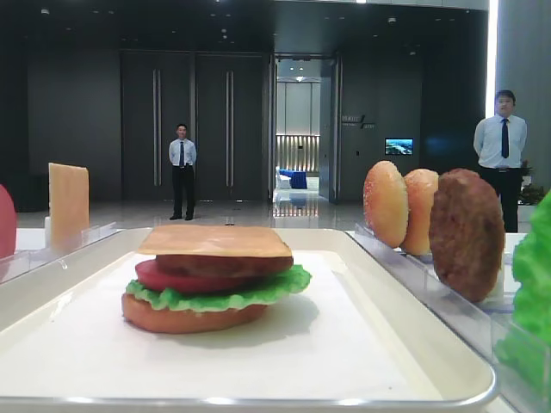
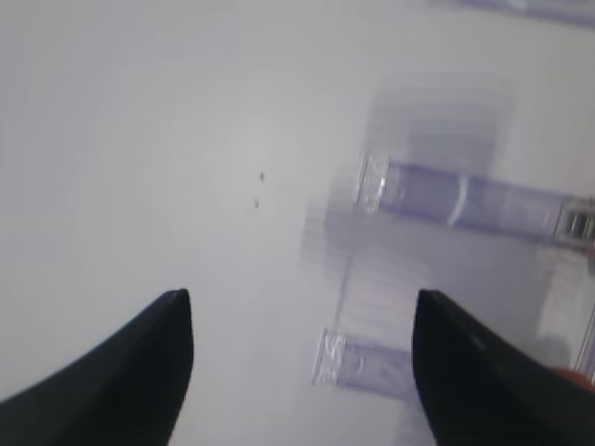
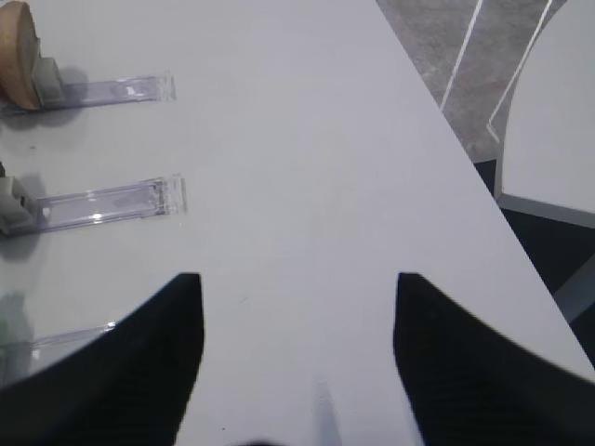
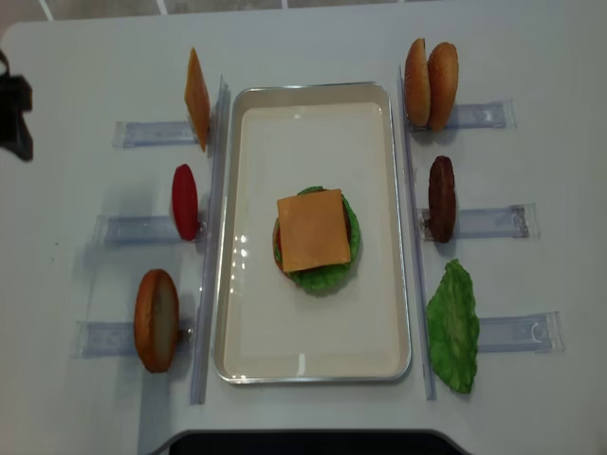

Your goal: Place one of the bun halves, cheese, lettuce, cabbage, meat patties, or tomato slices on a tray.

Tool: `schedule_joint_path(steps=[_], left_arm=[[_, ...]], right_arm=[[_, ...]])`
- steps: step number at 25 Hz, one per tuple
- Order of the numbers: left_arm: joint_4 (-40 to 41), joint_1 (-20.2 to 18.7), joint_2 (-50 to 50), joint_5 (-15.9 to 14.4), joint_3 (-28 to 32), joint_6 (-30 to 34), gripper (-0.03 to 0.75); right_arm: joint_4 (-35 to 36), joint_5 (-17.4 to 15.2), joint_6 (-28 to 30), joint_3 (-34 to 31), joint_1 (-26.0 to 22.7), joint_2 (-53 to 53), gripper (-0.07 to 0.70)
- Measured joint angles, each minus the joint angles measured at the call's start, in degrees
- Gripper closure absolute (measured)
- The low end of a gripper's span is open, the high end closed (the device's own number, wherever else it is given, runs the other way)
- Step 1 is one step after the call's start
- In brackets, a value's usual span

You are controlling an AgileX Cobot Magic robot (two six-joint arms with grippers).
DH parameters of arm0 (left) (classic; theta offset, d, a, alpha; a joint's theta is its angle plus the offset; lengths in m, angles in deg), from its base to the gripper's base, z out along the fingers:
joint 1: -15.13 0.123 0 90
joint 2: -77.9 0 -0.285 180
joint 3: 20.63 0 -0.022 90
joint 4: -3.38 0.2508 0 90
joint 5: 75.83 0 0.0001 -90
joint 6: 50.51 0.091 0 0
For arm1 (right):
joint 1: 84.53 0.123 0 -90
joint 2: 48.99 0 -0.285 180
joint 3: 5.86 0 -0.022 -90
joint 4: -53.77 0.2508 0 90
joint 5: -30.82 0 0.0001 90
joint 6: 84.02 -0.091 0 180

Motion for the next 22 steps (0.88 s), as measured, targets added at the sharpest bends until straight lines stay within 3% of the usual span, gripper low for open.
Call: schedule_joint_path(steps=[6, 11, 17, 22], left_arm=[[1.0, 0.0, 23.3, -1.8, 21.0, -2.5, 0.16], [1.3, 0.0, 43.7, -2.7, 32.2, -2.7, 0.164], [1.3, 0.0, 67.8, -4.1, 35.8, -0.3, 0.167], [1.2, 0.0, 78.5, -5.0, 35.8, 2.3, 0.174]], right_arm=[[0.0, 0.0, 0.0, 0.0, 0.0, 0.0, 0.205], [0.0, 0.0, 0.0, 0.0, 0.0, 0.0, 0.205], [0.0, 0.0, 0.0, 0.0, 0.0, 0.0, 0.205], [0.0, 0.0, 0.0, 0.0, 0.0, 0.0, 0.205]])
